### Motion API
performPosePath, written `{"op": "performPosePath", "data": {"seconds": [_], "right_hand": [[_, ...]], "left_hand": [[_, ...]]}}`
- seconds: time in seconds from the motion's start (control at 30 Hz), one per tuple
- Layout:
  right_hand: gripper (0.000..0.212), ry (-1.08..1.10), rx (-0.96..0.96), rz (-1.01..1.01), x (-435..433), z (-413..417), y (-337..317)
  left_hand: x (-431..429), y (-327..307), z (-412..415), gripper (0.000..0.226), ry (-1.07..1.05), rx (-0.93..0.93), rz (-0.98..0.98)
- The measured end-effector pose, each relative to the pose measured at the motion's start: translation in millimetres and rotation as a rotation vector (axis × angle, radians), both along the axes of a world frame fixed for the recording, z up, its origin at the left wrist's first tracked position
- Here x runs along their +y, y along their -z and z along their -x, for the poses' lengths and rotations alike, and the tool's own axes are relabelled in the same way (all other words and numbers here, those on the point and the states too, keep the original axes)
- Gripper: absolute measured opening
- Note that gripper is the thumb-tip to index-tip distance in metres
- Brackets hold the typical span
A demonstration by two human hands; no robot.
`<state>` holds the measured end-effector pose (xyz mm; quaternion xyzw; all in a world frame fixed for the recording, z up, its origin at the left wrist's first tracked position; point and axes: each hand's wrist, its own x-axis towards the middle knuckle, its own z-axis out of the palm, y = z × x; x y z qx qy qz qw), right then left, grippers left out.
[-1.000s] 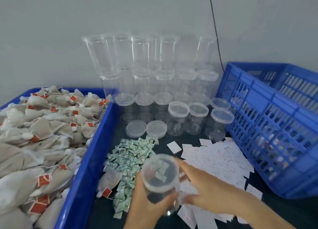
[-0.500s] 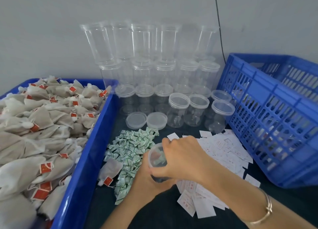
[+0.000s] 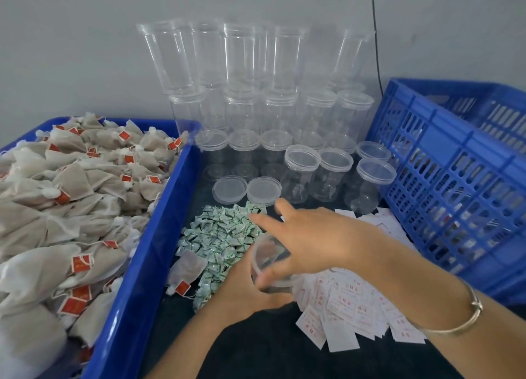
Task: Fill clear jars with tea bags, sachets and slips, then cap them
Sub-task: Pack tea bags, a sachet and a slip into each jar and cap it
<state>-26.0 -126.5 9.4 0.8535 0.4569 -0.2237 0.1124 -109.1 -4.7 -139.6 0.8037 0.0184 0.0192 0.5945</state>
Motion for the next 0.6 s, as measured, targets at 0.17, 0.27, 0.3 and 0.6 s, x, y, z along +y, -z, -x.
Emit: {"op": "performPosePath", "data": {"seconds": [0.17,0.27,0.3,0.6], "right_hand": [[0.070,-0.077,-0.132,-0.028,2.1,5.9,2.5],[0.093,-0.124,0.077,-0.134,-9.5,-5.6,-16.4],[0.106,-0.082,0.120,-0.178,-12.7,-6.6,-20.3],[0.058,0.072,0.030,-0.278,-15.1,-6.7,-25.4]], "left_hand": [[9.0,-12.2,6.5,0.079,-0.045,-0.032,-0.067],[-12.2,-39.1,-15.9,0.092,-0.178,-0.012,-0.215],[-17.3,-51.4,-11.4,0.106,-0.164,0.017,-0.303],[-5.7,-56.9,-11.0,0.078,-0.292,-0.184,-0.316]]}}
